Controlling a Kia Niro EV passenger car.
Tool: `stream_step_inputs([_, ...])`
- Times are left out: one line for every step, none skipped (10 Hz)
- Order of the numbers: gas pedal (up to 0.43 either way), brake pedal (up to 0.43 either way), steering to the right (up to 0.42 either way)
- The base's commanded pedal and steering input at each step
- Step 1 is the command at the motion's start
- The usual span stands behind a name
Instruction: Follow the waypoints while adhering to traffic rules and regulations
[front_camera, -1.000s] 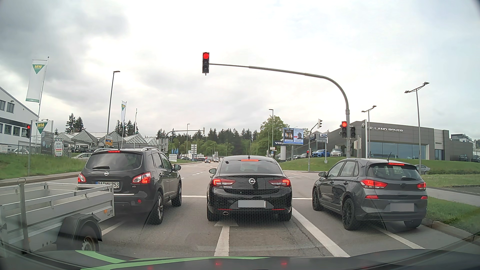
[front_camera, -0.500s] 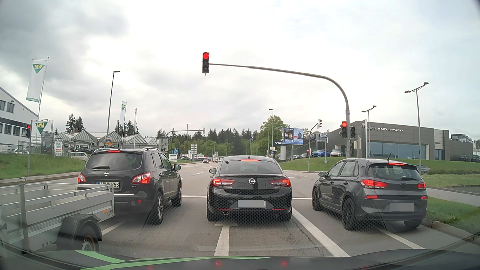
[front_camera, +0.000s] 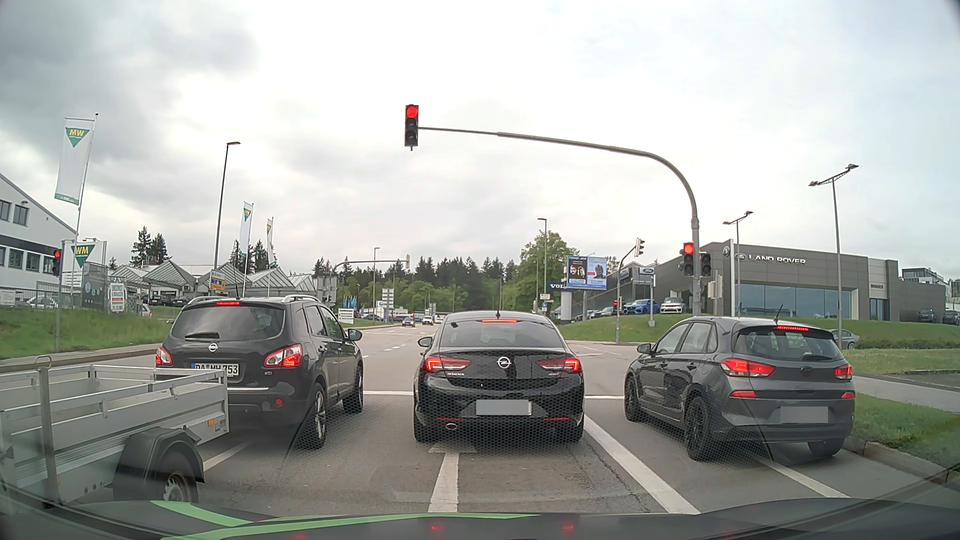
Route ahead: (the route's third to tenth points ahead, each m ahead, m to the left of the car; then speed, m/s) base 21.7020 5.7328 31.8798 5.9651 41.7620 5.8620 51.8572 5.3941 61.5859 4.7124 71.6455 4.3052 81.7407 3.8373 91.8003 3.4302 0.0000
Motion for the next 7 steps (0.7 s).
stream_step_inputs([0.000,0.000,0.000])
stream_step_inputs([0.000,0.000,0.000])
stream_step_inputs([0.000,0.000,0.000])
stream_step_inputs([0.000,0.000,0.000])
stream_step_inputs([0.000,0.000,0.000])
stream_step_inputs([0.000,0.000,0.000])
stream_step_inputs([0.000,0.000,0.000])
